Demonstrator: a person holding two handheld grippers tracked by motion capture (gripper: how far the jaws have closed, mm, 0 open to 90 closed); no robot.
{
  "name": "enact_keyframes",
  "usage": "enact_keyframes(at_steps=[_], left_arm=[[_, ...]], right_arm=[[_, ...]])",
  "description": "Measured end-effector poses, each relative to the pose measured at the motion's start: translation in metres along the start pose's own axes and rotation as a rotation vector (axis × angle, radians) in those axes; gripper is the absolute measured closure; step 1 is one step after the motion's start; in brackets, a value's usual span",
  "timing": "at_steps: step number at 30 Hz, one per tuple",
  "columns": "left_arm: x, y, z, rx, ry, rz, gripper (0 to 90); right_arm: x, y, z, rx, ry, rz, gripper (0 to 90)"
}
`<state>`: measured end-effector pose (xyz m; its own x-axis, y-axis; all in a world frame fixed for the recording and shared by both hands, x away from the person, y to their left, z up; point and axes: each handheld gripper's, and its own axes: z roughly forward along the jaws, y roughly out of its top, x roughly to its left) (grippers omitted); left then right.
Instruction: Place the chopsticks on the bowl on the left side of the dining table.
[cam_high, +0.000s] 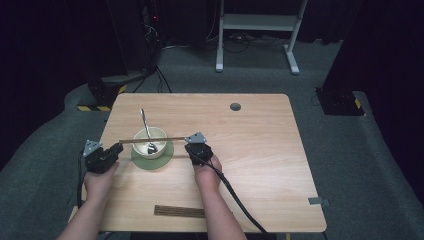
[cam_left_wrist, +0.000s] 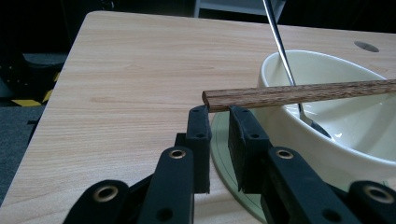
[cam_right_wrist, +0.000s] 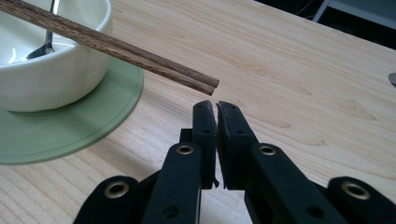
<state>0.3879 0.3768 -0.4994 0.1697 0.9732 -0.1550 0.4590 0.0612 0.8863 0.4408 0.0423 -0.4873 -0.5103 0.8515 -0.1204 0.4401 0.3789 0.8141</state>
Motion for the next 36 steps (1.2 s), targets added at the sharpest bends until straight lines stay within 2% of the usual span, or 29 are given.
enact_keyframes(at_steps=[12, 18, 22, 26, 29, 36], left_arm=[[-0.002, 0.0, 0.0, 0.002, 0.0, 0.008, 75.1], [-0.005, -0.002, -0.001, 0.012, -0.007, 0.032, 69.0], [-0.005, -0.003, -0.005, 0.018, -0.02, 0.043, 61.6], [-0.004, -0.007, -0.008, 0.037, -0.032, 0.056, 54.4], [-0.006, -0.008, -0.011, 0.076, -0.052, 0.071, 49.0], [-0.019, -0.023, -0.022, 0.156, -0.104, 0.175, 39.3]], right_arm=[[-0.001, -0.001, -0.001, -0.006, 0.0, -0.004, 85.0], [-0.002, -0.002, -0.003, -0.003, -0.002, -0.003, 83.1], [-0.003, -0.003, -0.006, -0.009, -0.002, -0.004, 80.1], [-0.004, -0.004, -0.012, -0.014, 0.003, -0.016, 70.9], [-0.007, -0.006, -0.018, -0.008, 0.019, 0.001, 61.8], [-0.017, -0.019, -0.027, 0.015, 0.04, 0.035, 45.5]])
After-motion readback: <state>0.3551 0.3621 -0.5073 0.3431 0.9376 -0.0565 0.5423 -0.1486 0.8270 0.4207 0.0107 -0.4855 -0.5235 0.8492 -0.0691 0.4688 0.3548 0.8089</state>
